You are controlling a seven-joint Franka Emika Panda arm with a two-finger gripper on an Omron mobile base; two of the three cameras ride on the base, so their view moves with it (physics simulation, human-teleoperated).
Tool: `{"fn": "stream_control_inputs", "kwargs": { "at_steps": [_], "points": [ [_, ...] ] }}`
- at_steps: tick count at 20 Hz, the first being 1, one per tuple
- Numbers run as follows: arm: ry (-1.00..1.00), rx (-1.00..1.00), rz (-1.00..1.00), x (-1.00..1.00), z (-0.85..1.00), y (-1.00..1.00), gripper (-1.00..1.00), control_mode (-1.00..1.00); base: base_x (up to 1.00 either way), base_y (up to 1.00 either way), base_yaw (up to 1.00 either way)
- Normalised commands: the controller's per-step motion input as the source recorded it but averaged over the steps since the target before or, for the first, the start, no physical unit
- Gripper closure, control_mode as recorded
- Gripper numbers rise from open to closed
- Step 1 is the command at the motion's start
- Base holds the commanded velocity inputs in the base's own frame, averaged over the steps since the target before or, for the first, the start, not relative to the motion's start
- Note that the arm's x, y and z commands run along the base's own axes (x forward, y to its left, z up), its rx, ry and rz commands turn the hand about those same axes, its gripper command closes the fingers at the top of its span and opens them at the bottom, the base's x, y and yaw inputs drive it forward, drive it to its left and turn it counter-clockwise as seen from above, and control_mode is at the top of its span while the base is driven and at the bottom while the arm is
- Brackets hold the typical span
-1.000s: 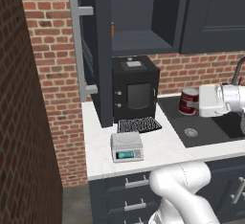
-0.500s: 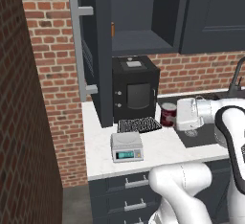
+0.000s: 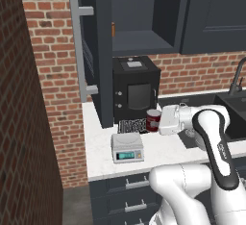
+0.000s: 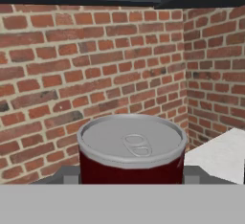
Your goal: Pick the canned food and place it on the digital scale for weighing, and close the cabinet.
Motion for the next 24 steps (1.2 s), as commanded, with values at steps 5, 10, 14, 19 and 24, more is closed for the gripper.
{"fn": "stream_control_inputs", "kwargs": {
  "at_steps": [5, 10, 14, 19, 24],
  "points": [
    [0.01, 0.0, 0.0, 0.36, -0.37, 0.31, 1.0, -1.0, 0.0, 0.0, 0.0],
    [0.0, 0.0, 0.1, 0.17, -0.42, 0.13, 1.0, -1.0, 0.0, 0.0, 0.0],
    [0.0, 0.0, 0.09, 0.06, -0.36, 0.03, 1.0, -1.0, 0.0, 0.0, 0.0],
    [0.0, 0.0, 0.08, 0.22, -0.45, 0.14, 1.0, -1.0, 0.0, 0.0, 0.0],
    [0.0, 0.0, 0.09, 0.39, -0.41, 0.13, 1.0, -1.0, 0.0, 0.0, 0.0]
  ]
}}
